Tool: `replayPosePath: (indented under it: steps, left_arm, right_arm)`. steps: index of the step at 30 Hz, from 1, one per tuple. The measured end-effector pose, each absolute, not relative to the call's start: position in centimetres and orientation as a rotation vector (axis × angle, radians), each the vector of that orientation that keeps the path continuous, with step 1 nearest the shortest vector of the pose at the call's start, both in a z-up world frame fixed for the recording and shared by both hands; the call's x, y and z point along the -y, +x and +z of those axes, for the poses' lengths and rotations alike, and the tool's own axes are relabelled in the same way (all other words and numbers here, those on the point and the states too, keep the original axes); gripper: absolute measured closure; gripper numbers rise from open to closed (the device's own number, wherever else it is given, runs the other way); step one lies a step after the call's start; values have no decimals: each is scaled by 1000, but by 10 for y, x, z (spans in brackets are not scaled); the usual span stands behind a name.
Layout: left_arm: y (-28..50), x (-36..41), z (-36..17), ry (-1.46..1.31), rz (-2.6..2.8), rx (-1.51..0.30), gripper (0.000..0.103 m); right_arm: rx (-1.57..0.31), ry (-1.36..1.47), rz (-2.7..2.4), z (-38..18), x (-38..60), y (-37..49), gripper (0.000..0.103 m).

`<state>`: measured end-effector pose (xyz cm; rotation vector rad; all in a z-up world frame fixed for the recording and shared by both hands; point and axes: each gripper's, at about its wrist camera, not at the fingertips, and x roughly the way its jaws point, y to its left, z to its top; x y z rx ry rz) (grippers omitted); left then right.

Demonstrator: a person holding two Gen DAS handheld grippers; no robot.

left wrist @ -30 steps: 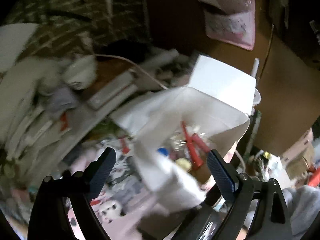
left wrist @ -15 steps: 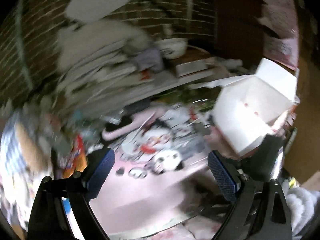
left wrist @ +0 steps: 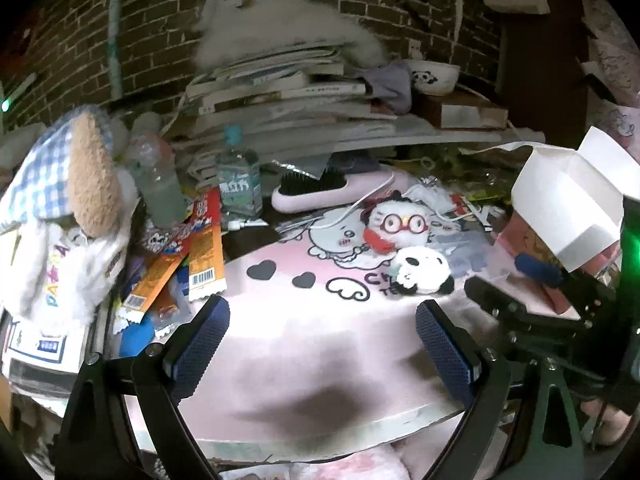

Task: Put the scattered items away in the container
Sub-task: 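Withdraw the open left gripper from the box over the desk, then grasp the clear plastic box with the right gripper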

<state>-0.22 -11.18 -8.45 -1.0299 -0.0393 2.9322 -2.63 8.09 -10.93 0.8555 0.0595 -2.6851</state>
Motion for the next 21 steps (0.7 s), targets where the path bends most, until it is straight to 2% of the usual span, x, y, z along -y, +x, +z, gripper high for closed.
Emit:
replayPosePath:
  steps: [8, 21]
  left_arm:
    - [-4, 122, -96, -1054, 2914, 110, 10]
    - [-1, 139, -105, -1088, 2943, 132, 10]
  right_arm:
    - [-61, 908, -2694, -108, -70, -41, 26]
    - [-205, 909, -2793, -119, -43, -60, 26]
